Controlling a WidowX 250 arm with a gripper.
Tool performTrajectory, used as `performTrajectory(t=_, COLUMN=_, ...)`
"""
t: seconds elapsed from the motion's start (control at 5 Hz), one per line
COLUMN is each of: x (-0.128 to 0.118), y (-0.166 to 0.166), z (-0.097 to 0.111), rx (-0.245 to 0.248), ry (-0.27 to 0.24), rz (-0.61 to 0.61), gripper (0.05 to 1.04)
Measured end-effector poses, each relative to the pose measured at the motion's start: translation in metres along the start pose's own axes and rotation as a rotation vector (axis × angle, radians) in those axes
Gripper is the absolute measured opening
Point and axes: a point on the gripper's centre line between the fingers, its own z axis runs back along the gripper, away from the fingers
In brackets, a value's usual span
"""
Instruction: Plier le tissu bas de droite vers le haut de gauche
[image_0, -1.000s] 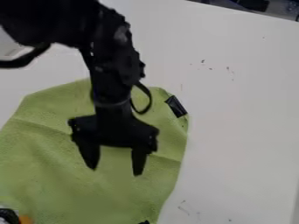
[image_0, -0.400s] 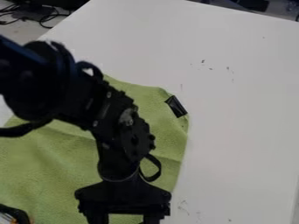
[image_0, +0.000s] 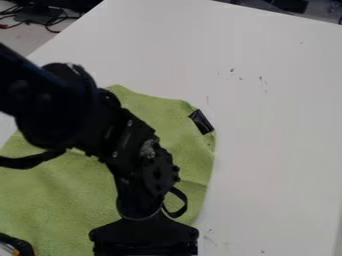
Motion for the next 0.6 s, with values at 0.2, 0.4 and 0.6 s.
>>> performTrajectory(t=0.2, x=0.0057, y=-0.0005, z=-0.0001, rx=0.018, ry=-0.013, rz=-0.012, gripper=0.960)
performTrajectory(t=0.4, x=0.0118, y=-0.0013, z=-0.0008, rx=0.047, ry=-0.032, rz=0.014, gripper=0.787)
performTrajectory(t=0.6, x=0.0150, y=-0.0029, z=-0.0003, rx=0.049, ry=-0.043, rz=0.018, gripper=0.602)
